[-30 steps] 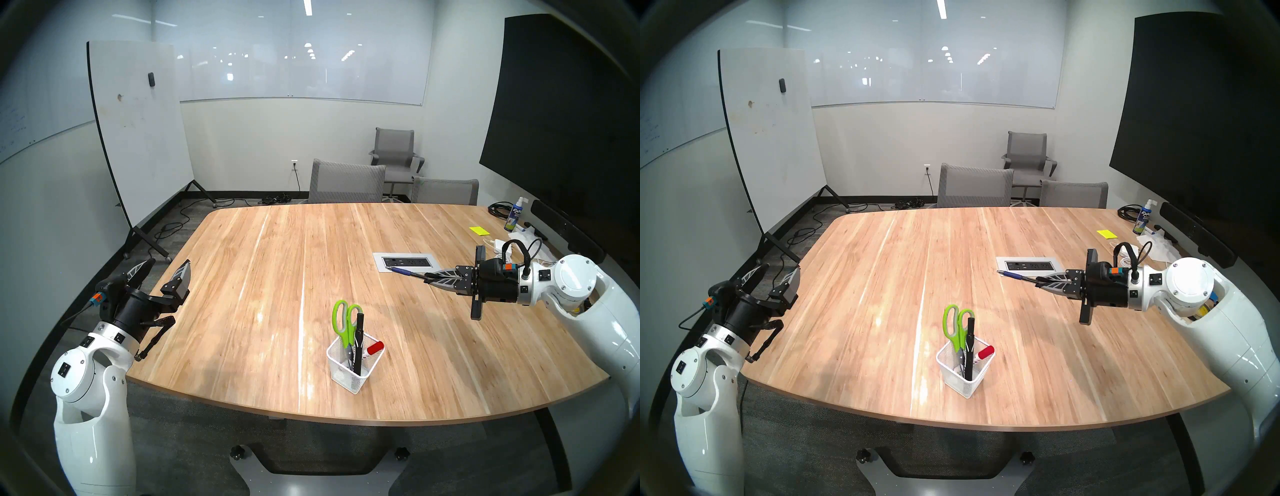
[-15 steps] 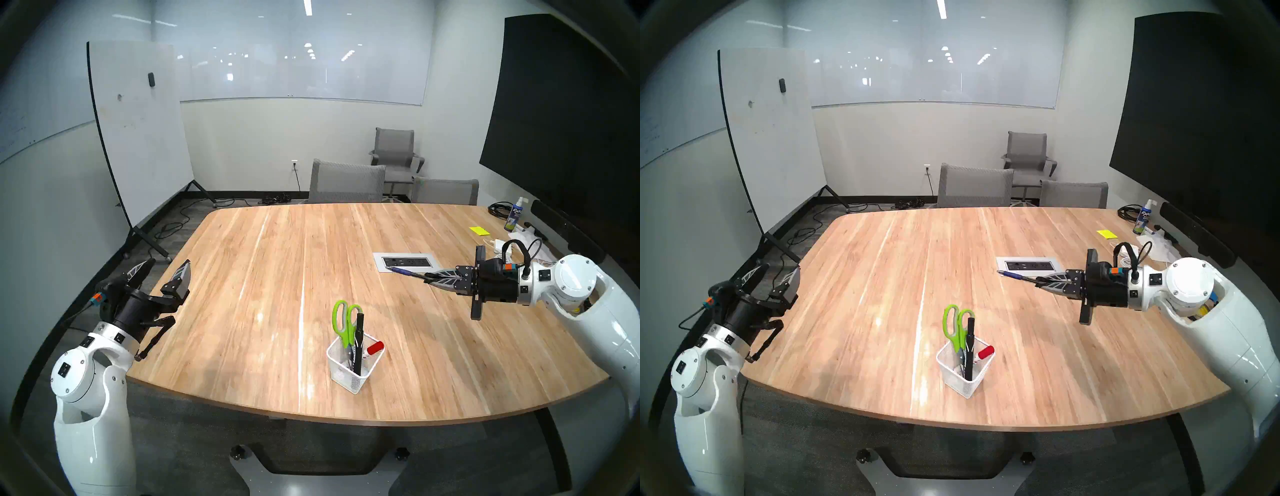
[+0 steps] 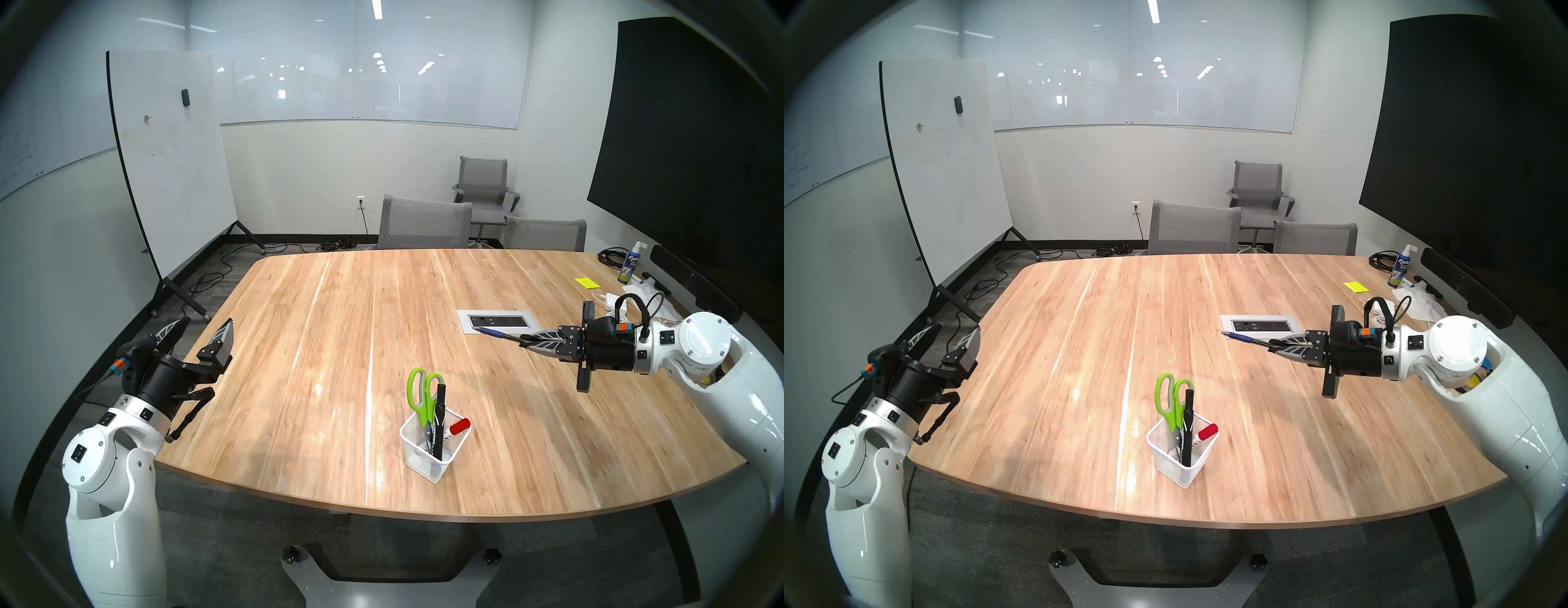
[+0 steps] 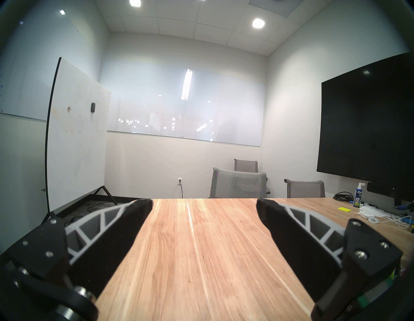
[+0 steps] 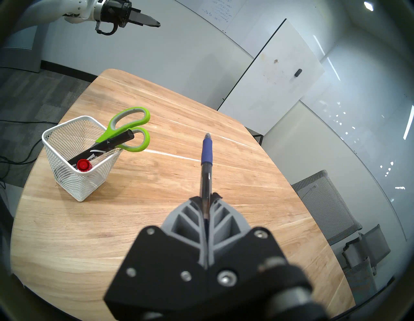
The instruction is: Place the pen, the marker, and the scissors into the pen holder
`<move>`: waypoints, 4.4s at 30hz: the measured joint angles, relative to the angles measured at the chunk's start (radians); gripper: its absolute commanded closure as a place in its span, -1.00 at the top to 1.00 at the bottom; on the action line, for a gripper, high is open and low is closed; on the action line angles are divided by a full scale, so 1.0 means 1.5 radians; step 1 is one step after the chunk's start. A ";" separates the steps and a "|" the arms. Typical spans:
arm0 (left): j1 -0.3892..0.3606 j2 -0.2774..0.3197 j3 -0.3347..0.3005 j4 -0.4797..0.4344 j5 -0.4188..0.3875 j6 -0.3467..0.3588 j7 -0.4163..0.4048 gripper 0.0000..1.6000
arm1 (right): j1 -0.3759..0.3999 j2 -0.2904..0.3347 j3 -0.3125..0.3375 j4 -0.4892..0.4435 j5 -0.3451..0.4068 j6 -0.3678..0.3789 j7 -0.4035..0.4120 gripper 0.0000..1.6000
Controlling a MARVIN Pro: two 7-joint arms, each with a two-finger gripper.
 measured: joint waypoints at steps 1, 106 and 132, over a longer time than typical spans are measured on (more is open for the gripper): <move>0.000 0.000 0.000 0.000 0.000 0.000 0.000 1.00 | 0.000 0.000 0.000 0.000 0.000 0.000 0.000 -1.00; 0.000 -0.001 0.000 0.000 0.001 0.000 -0.001 1.00 | 0.000 0.000 0.000 0.000 0.000 0.000 0.000 -1.00; 0.000 -0.001 0.000 0.000 0.001 0.000 -0.001 1.00 | 0.000 0.000 0.000 0.000 0.000 0.000 0.000 -1.00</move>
